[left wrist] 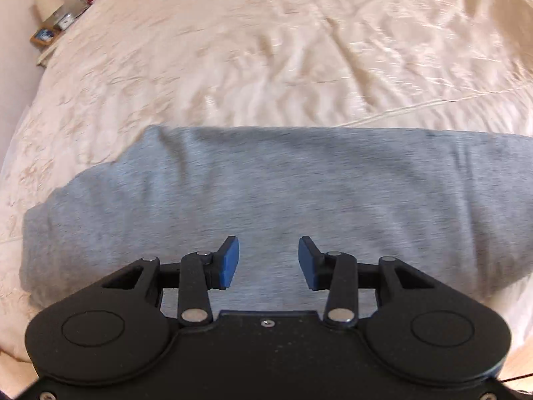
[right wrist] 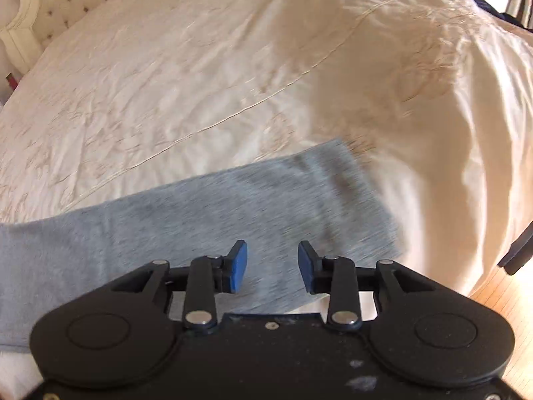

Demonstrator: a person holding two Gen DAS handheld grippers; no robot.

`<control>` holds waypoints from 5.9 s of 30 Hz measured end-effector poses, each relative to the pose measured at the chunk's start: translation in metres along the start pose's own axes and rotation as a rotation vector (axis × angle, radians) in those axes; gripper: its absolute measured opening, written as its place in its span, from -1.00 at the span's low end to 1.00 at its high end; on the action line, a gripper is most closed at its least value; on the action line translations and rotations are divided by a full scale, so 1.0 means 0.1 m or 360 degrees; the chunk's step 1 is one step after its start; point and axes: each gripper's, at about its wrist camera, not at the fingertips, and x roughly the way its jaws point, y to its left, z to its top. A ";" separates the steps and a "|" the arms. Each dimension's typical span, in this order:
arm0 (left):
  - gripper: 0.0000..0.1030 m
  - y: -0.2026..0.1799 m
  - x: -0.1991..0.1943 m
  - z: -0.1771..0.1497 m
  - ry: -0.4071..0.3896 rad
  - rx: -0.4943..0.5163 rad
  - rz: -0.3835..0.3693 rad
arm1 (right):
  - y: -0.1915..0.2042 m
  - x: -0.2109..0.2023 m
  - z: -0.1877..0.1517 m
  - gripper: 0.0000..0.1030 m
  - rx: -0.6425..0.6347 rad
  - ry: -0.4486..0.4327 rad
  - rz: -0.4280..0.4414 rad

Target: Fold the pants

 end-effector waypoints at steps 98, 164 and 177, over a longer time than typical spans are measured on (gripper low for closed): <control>-0.11 1.37 0.05 0.19 -0.0083 -0.0152 -0.0451 | 2.92 -0.33 -0.45 -0.41 -0.0283 0.0231 0.0842; 0.58 3.91 0.84 -1.35 0.0122 -0.0732 -0.0360 | 4.09 -0.87 -1.10 -0.36 -0.0821 0.0057 0.0215; 0.88 4.10 0.97 -1.53 0.0053 -0.0919 -0.0520 | 4.26 -0.98 -1.18 -0.36 -0.0777 0.0108 0.0230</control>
